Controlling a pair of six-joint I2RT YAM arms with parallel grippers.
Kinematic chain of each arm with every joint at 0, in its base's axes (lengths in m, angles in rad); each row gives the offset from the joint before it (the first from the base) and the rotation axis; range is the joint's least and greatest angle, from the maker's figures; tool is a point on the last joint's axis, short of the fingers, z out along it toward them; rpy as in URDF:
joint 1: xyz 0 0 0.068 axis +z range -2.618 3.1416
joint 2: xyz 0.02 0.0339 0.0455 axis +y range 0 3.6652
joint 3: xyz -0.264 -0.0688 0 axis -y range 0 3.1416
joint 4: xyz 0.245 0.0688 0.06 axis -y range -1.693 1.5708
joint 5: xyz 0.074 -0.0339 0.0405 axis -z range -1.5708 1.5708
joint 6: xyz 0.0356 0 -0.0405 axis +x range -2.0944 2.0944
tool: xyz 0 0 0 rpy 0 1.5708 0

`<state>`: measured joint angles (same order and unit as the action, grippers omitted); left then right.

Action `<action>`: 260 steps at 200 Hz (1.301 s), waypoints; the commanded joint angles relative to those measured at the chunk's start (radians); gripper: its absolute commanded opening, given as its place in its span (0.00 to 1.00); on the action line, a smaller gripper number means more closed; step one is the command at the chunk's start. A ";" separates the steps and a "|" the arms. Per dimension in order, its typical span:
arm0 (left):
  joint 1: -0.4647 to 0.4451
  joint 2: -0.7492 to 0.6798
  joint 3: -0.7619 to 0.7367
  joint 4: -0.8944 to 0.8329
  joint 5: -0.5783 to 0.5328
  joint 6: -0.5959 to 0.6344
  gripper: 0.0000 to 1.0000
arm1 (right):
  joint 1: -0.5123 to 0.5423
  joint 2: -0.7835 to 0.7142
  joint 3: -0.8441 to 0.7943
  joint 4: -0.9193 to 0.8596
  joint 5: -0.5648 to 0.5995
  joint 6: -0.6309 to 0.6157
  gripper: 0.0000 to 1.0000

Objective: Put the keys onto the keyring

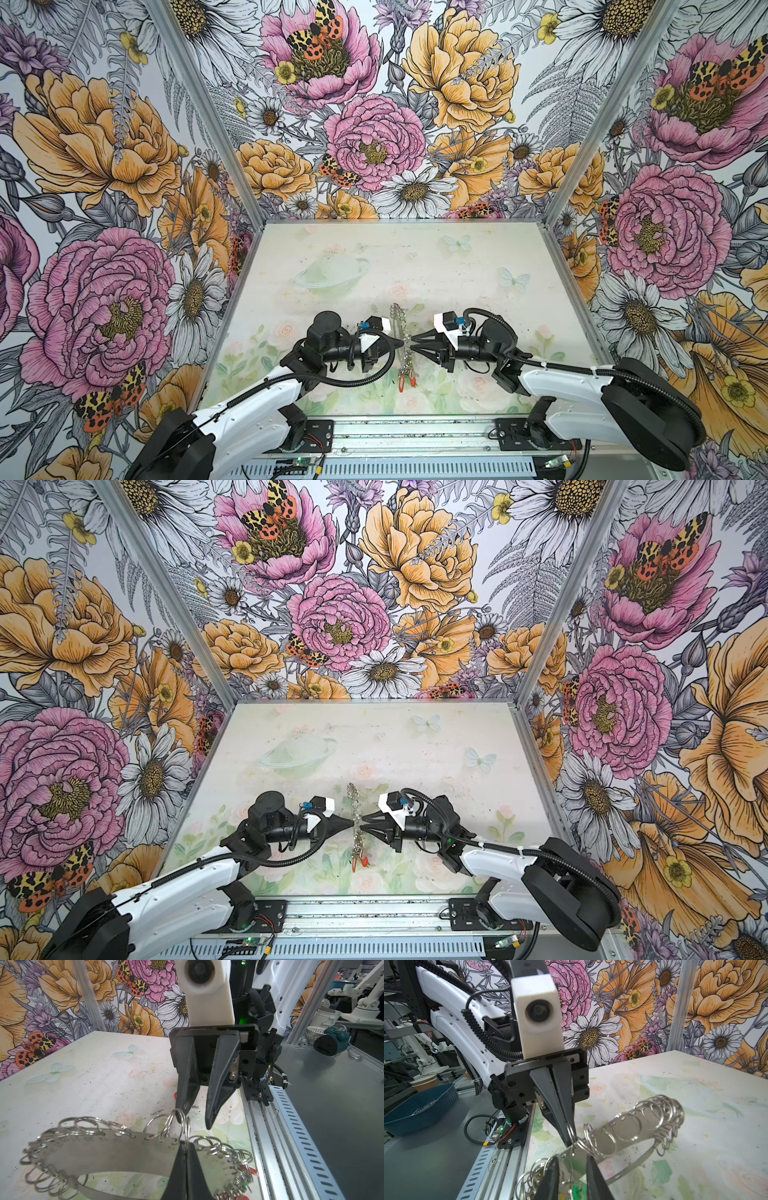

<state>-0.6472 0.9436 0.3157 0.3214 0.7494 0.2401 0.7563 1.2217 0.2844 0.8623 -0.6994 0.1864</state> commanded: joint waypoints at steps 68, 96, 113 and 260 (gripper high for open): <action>-0.056 0.036 -0.014 0.026 0.030 0.125 0.00 | 0.018 0.010 0.035 -0.057 -0.105 -0.021 0.32; -0.057 0.073 0.000 0.016 0.041 0.125 0.00 | 0.020 0.013 0.077 -0.121 -0.139 -0.015 0.40; -0.058 0.096 0.004 0.016 0.047 0.125 0.00 | 0.020 0.018 0.103 -0.159 -0.139 -0.013 0.40; -0.056 0.074 -0.029 0.055 -0.018 0.142 0.00 | -0.051 -0.097 0.278 -0.863 0.320 0.072 0.29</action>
<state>-0.6983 1.0477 0.3027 0.3122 0.7643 0.3607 0.7116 1.1458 0.5369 0.1516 -0.4969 0.2260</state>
